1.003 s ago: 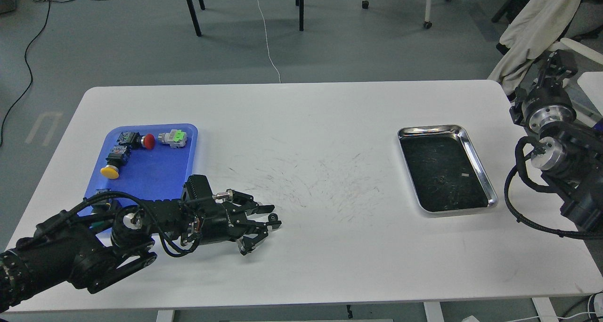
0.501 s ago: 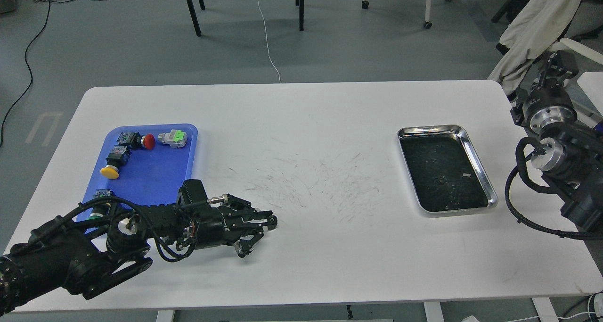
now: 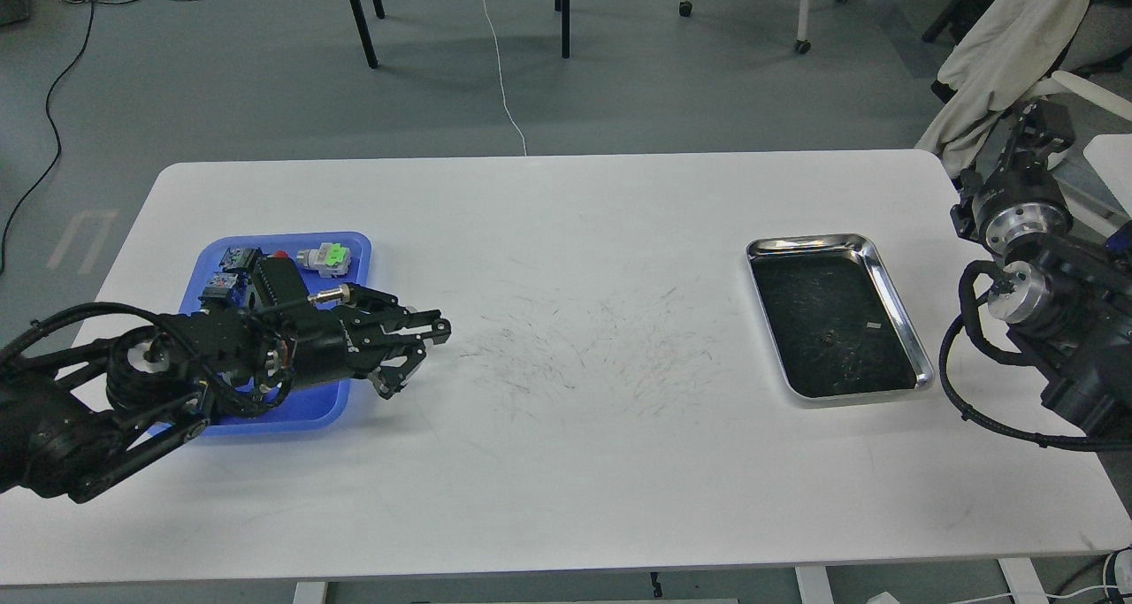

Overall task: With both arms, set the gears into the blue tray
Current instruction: 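Carry the black gear with the left gripper into the blue tray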

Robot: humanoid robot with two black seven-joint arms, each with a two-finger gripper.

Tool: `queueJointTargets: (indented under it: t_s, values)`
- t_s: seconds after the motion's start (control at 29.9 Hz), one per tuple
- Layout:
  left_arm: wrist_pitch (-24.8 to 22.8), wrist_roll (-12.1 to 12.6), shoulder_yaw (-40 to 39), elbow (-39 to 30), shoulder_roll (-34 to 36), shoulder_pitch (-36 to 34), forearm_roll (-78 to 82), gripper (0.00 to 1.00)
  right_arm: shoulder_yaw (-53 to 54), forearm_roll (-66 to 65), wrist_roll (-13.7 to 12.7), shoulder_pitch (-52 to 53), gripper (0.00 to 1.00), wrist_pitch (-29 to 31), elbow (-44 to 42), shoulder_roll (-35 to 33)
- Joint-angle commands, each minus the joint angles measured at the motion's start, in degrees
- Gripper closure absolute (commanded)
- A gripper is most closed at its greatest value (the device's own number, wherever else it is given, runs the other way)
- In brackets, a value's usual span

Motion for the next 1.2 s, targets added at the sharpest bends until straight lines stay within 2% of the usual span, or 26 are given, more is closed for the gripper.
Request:
queueJointTargets:
  t_s: [0.0, 0.13, 0.23, 1.04, 1.17]
  values:
    - [-0.79, 0.01, -3.97, 1.4, 2.66, -0.25, -0.01, 0.93, 0.0, -0.04, -0.01, 0.04, 0.03, -0.01, 0.09, 0.33]
    - [-0.97, 0.01, -4.94, 4.04, 3.46, 0.36, -0.01, 0.93, -0.09, -0.04, -0.01, 0.12, 0.03, -0.1, 0.18, 0.33]
    - [-0.8, 0.01, -6.61, 9.92, 2.94, 0.54, -0.01, 0.93, -0.09, -0.04, -0.01, 0.21, 0.03, -0.36, 0.62, 0.33]
    - [3.51, 0.01, -6.44, 28.82, -4.71, 4.67, -0.01, 0.93, -0.09, -2.32, -0.01, 0.48, 0.03, -0.45, 1.15, 0.69]
    - [3.77, 0.01, -6.35, 29.8, -5.42, 4.93, -0.01, 0.93, -0.09, -2.32, -0.01, 0.48, 0.03, -0.45, 1.06, 0.69]
